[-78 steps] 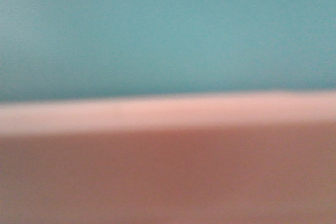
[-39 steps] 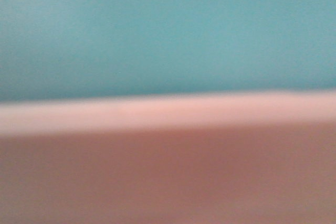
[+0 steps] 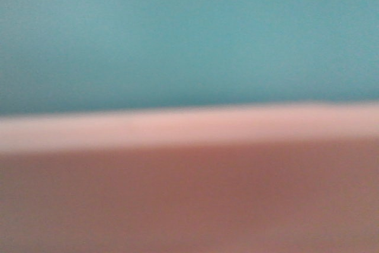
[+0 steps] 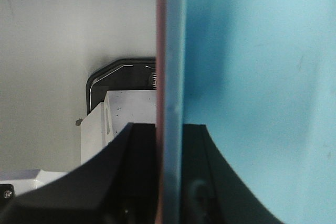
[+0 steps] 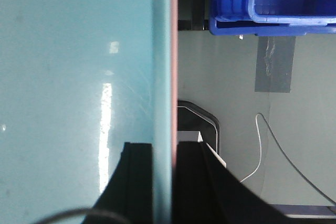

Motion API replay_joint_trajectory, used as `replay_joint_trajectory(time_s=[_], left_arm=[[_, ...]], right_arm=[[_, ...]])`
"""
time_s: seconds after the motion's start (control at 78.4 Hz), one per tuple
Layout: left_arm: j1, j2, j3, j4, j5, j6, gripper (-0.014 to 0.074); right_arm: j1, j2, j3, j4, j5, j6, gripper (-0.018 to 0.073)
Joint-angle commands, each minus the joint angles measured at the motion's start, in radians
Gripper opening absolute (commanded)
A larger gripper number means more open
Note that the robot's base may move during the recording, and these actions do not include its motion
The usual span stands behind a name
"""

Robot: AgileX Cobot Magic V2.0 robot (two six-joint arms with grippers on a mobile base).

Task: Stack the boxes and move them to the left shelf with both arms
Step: 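Hold the stacked bins with both grippers as the robot nears the shelf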

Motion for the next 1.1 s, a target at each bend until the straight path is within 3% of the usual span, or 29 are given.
replay_joint_trajectory(time_s=[0.0,0.345,0.51,0.881,1.085], left_arm=[[-0.013,-0.034,-0.036,-0.048,0.041,0.000,0.0000],[-0.013,-0.032,-0.036,-0.046,0.031,0.000,0.0000],[-0.013,-0.031,-0.036,0.041,-0.063,0.000,0.0000],[-0.013,-0.031,-0.036,0.079,-0.171,0.000,0.0000],[-0.006,-0.031,-0.036,0.155,-0.259,0.002,0.0000]], right_arm=[[0.001,-0.030,-0.037,0.003,0.044,-0.001,0.0067],[0.001,-0.030,-0.037,0.003,0.019,-0.001,0.0067],[0.001,-0.030,-0.037,-0.011,-0.019,-0.002,0.0067],[-0.002,-0.030,-0.037,-0.144,-0.133,-0.004,0.0067],[-0.049,-0.029,-0.037,-0.149,-0.206,-0.020,0.0067]])
